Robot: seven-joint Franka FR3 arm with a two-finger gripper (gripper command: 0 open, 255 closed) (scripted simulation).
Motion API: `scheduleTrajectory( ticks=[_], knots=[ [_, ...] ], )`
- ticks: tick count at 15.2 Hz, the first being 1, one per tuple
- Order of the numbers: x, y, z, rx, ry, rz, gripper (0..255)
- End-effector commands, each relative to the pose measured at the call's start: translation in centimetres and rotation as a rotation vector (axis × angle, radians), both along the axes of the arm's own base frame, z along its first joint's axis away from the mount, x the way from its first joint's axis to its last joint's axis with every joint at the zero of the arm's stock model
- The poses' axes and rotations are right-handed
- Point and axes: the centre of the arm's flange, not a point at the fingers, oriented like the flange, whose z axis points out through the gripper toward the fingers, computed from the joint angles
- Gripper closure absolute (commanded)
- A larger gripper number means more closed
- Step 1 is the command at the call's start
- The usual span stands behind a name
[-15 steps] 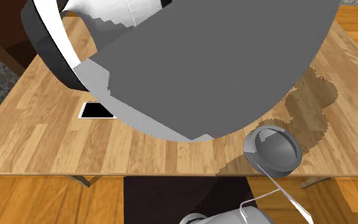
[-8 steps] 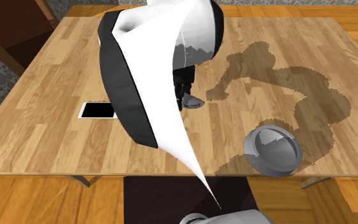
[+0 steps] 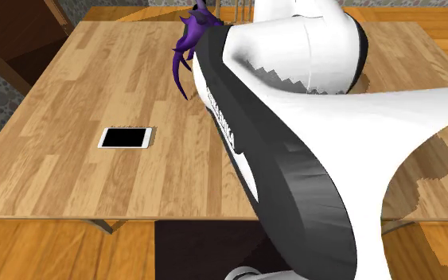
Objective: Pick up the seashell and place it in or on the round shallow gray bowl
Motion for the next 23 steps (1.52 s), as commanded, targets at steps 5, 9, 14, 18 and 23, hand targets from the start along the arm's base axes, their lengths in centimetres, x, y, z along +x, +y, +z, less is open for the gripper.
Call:
scheduleTrajectory(
  ticks=[5,9,14,18,23],
  knots=[
    [-4.6,-6.5,-0.3,0.0,0.001,0.003,255],
    [-7.5,-11.0,-0.4,0.0,0.001,0.003,255],
    [-11.0,-16.5,-0.4,0.0,0.001,0.003,255],
    [-11.9,-17.8,-2.0,0.0,0.001,0.003,255],
    [-11.9,-17.8,-4.7,0.0,0.001,0.003,255]
  ],
)
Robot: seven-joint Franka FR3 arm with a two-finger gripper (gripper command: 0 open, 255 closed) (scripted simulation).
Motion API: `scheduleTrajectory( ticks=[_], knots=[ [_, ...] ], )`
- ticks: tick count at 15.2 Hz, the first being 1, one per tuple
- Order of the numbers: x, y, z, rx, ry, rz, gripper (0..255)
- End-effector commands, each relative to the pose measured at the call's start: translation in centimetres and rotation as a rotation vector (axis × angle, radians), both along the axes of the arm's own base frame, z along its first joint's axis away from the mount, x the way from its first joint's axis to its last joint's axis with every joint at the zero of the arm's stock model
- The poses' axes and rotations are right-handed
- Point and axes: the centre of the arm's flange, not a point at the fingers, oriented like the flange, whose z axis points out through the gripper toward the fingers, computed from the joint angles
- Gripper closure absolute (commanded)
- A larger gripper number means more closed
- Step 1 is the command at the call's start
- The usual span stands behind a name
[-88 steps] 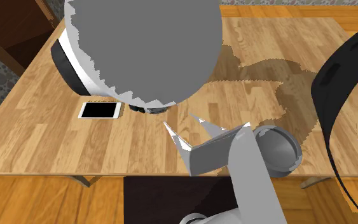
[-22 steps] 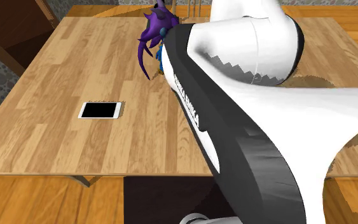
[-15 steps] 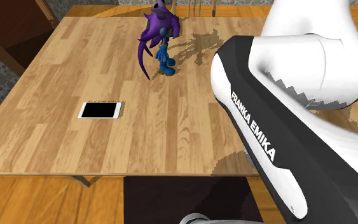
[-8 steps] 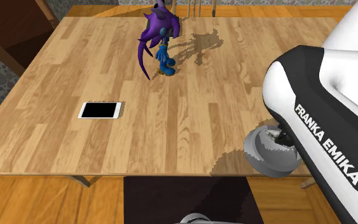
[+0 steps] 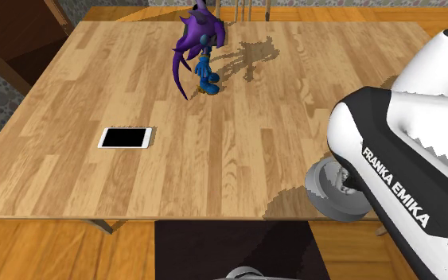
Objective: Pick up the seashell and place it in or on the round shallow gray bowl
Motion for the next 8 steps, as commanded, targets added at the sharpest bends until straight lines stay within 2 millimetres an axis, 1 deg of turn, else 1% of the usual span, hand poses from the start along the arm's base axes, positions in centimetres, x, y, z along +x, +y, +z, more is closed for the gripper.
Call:
scheduleTrajectory(
  ticks=[1,4,8],
  knots=[
    [0.0,0.1,-1.1,0.0,-0.001,0.0,255],
    [0.0,0.1,-2.7,0.0,-0.001,0.0,255],
    [0.0,0.1,-2.9,0.0,-0.001,0.0,255]
  ],
)
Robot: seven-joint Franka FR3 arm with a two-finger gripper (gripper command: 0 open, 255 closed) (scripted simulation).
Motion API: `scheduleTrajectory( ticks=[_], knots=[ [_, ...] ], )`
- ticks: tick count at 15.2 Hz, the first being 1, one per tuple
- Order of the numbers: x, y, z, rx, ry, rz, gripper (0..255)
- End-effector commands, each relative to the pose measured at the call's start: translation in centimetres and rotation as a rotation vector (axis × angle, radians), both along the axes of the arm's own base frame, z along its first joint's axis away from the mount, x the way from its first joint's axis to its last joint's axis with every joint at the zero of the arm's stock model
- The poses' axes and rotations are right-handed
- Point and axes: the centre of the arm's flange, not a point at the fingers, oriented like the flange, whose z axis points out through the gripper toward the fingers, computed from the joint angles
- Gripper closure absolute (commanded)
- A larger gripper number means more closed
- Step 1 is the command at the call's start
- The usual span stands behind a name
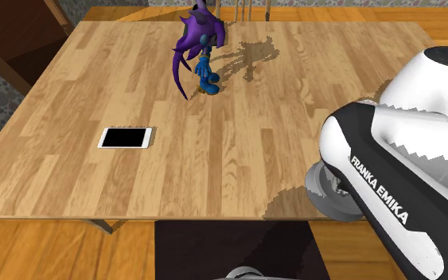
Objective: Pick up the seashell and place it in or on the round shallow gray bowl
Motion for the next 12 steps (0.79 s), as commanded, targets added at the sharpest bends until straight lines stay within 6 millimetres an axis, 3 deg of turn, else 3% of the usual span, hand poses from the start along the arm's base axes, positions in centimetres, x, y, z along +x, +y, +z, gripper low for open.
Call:
scheduleTrajectory(
  ticks=[1,4,5,10,12],
  knots=[
    [-0.2,0.0,-0.4,0.005,0.009,-0.002,255],
    [-0.2,0.0,-0.4,0.005,0.009,-0.002,255],
    [-0.1,0.0,-0.4,0.005,0.009,-0.002,0],
    [-0.2,0.0,-0.4,0.005,0.009,-0.002,0],
    [0.0,0.3,2.2,0.005,0.009,-0.002,0]
  ],
)
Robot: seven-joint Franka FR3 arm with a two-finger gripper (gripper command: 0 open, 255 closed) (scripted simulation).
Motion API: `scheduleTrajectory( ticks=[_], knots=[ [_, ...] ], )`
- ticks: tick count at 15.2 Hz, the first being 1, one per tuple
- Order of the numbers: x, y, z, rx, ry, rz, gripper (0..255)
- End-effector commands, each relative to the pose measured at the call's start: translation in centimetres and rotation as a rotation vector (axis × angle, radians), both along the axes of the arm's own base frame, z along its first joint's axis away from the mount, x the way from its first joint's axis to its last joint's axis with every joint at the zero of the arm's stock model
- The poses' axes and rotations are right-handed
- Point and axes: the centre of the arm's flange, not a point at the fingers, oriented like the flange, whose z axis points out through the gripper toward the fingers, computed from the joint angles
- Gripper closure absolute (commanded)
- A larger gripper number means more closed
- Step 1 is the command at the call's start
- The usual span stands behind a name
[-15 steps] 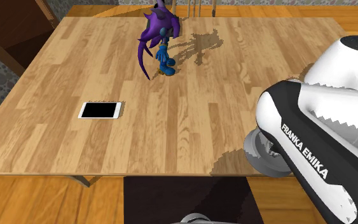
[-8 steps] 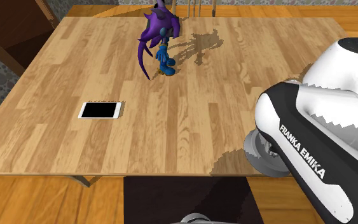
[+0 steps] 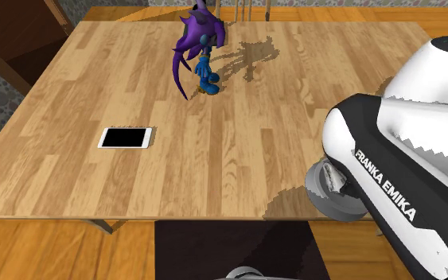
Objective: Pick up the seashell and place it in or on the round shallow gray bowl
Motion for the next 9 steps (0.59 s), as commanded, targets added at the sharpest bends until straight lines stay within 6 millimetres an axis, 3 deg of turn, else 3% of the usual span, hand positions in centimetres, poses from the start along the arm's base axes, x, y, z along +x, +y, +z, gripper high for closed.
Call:
scheduleTrajectory(
  ticks=[1,2,9],
  knots=[
    [0.0,0.4,2.3,0.001,0.001,0.0,0],
    [0.0,0.5,3.4,0.001,0.001,0.0,0],
    [0.0,0.5,3.4,0.001,0.001,0.0,0]
  ],
)
